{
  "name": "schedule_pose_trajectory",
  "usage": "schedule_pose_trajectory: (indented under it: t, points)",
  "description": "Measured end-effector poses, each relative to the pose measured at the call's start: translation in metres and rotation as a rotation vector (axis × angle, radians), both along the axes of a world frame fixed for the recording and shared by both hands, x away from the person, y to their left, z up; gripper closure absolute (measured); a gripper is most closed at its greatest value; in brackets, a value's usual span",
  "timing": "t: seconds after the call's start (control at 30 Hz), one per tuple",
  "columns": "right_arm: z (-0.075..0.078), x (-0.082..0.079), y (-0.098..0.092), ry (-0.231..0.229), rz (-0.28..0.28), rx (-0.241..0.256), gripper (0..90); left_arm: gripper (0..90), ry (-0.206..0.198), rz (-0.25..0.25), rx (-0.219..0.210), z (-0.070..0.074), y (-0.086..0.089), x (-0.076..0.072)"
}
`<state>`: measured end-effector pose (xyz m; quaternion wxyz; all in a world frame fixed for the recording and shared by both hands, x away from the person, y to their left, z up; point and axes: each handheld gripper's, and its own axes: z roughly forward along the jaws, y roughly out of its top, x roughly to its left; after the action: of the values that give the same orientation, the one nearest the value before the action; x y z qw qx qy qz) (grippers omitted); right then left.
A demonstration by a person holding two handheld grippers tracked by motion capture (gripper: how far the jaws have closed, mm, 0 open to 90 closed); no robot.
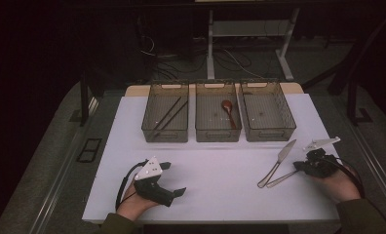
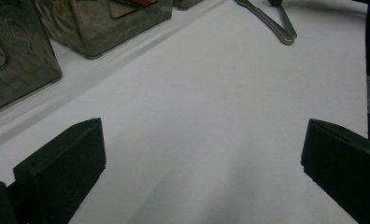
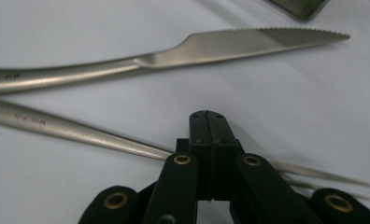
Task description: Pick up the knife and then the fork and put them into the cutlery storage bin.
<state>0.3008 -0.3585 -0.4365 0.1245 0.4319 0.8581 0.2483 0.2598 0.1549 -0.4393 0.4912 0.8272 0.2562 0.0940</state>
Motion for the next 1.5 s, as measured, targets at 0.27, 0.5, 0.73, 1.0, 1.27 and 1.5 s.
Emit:
schedule_pose_trajectory:
  t: [0.27,0.5,0.73,1.0,1.27,1.5]
  points:
    - [0.003,-0.016,-0.008,0.056,0.034,0.005,89.1,0.0,0.0,-0.003,-0.001,0.0,-0.001,0.0]
    - [0.006,-0.035,-0.013,0.112,0.112,0.016,89.1,0.0,0.001,-0.003,0.002,0.0,-0.001,-0.001]
    - [0.016,-0.038,-0.014,0.107,0.195,0.009,81.8,0.0,0.0,-0.008,0.004,0.0,-0.002,-0.001]
    - [0.019,-0.039,-0.002,0.124,0.354,-0.077,67.2,0.0,0.001,-0.006,0.002,0.0,-0.002,0.0]
    - [0.013,-0.036,0.007,0.152,0.452,-0.182,66.7,0.0,0.002,-0.007,0.003,-0.001,-0.003,0.0]
    - [0.015,-0.032,0.014,0.171,0.506,-0.244,69.9,0.0,0.006,-0.009,0.003,-0.001,-0.004,0.0]
